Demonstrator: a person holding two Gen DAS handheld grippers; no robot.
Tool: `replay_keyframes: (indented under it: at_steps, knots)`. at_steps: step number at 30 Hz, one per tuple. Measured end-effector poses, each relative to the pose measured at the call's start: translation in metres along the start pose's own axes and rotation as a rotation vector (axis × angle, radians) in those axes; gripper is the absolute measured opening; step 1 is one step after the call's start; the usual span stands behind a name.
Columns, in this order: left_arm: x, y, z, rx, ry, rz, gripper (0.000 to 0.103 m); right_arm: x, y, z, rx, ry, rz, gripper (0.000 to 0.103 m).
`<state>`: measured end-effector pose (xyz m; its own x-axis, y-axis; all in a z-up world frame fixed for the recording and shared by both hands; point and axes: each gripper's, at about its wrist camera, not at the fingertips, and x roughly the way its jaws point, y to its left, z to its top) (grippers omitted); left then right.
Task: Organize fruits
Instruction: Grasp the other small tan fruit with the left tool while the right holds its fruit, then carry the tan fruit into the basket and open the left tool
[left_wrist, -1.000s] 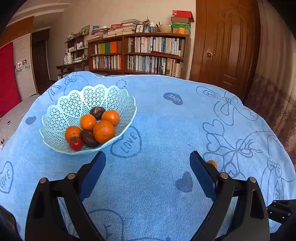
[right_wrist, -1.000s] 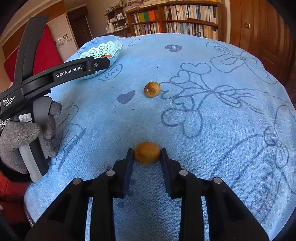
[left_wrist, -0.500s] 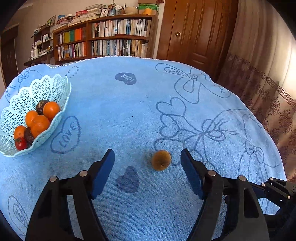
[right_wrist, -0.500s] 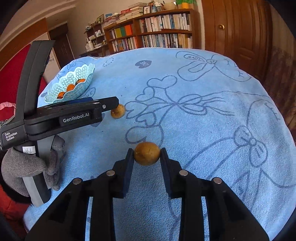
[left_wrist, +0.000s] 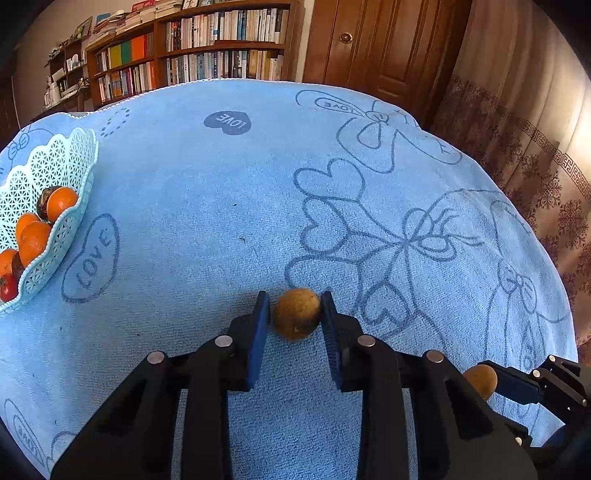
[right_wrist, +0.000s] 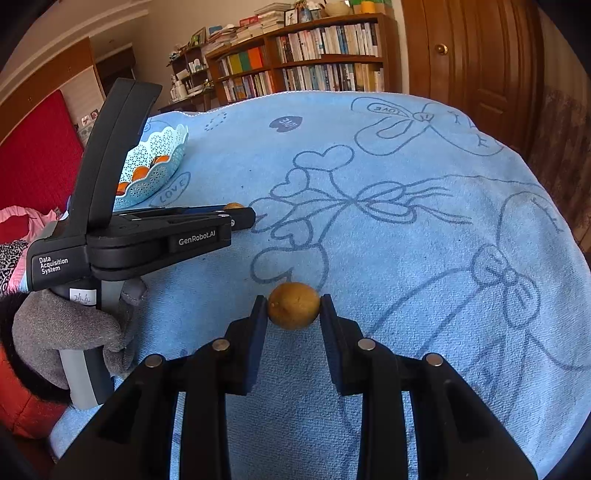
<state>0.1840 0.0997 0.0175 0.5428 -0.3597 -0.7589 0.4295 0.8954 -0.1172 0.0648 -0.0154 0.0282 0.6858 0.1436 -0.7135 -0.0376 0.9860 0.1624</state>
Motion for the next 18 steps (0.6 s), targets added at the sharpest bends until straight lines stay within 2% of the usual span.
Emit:
replay_keyframes:
  at_steps: [7, 18]
  knots:
    - [-0.011, 0.005, -0.002, -0.021, -0.038, 0.037, 0.026, 0.002, -0.001, 0.000, 0.006, 0.002, -0.002, 0.029]
    - [-0.067, 0.034, 0.010, -0.075, -0.223, 0.163, 0.026, 0.002, -0.003, 0.000, 0.024, 0.005, -0.011, 0.029]
